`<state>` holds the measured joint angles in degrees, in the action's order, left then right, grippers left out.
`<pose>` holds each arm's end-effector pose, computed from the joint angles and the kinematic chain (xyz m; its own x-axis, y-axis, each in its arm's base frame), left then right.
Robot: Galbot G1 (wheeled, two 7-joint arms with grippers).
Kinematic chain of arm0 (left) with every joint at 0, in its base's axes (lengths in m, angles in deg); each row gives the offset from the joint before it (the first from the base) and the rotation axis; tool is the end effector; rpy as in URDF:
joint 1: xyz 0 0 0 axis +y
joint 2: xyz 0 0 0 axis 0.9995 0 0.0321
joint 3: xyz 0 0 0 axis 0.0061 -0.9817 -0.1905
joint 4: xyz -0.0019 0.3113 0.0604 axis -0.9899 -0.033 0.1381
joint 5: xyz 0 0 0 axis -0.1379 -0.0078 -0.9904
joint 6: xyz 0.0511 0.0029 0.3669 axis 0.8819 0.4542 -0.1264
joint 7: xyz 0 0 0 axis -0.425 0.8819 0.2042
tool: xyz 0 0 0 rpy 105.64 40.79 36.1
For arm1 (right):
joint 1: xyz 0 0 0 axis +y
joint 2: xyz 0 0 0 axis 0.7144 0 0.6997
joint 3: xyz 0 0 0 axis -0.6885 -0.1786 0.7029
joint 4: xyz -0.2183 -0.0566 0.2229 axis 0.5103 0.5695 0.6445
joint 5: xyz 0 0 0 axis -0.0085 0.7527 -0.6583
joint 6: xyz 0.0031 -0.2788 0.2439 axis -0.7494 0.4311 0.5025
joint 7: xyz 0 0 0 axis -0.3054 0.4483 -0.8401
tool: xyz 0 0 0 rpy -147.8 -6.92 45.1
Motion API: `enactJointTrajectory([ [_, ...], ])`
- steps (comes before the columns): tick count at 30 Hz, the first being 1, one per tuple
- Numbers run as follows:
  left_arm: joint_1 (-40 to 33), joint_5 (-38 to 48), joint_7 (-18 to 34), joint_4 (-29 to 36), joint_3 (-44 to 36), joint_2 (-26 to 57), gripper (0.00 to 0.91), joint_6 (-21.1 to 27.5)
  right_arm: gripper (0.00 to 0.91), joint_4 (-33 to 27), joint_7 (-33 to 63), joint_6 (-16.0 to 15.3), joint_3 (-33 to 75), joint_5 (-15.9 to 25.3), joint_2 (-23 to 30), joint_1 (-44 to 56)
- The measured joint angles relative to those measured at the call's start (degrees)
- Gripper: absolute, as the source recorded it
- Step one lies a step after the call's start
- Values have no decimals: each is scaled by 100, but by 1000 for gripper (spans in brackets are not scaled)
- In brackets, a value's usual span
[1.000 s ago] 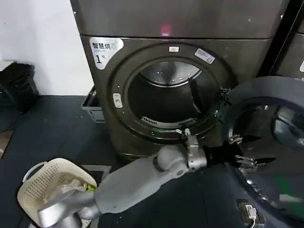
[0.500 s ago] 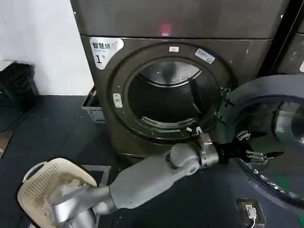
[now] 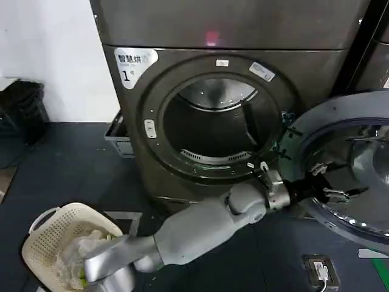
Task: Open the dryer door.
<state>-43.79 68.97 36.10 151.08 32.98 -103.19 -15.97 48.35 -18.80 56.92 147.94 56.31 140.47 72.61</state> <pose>0.3944 -0.3412 -0.1926 -0.1288 0.9688 -0.2119 0.9908 0.1346 0.0132 -0.0337 -0.4325 -0.0186 -0.4176 0.7681 -0.4854 0.9085 0.3423 -0.2399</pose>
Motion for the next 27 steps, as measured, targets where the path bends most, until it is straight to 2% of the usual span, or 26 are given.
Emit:
enactJointTrajectory([
  [13, -84, -120, 205, -299, 23, 2, 907, -188, 907, -9, -3, 12, -14, -5, 1, 5],
  [27, -122, 141, 161, 314, -58, 8, 907, -503, 907, 23, -6, 10, -78, -1, -77, -87],
])
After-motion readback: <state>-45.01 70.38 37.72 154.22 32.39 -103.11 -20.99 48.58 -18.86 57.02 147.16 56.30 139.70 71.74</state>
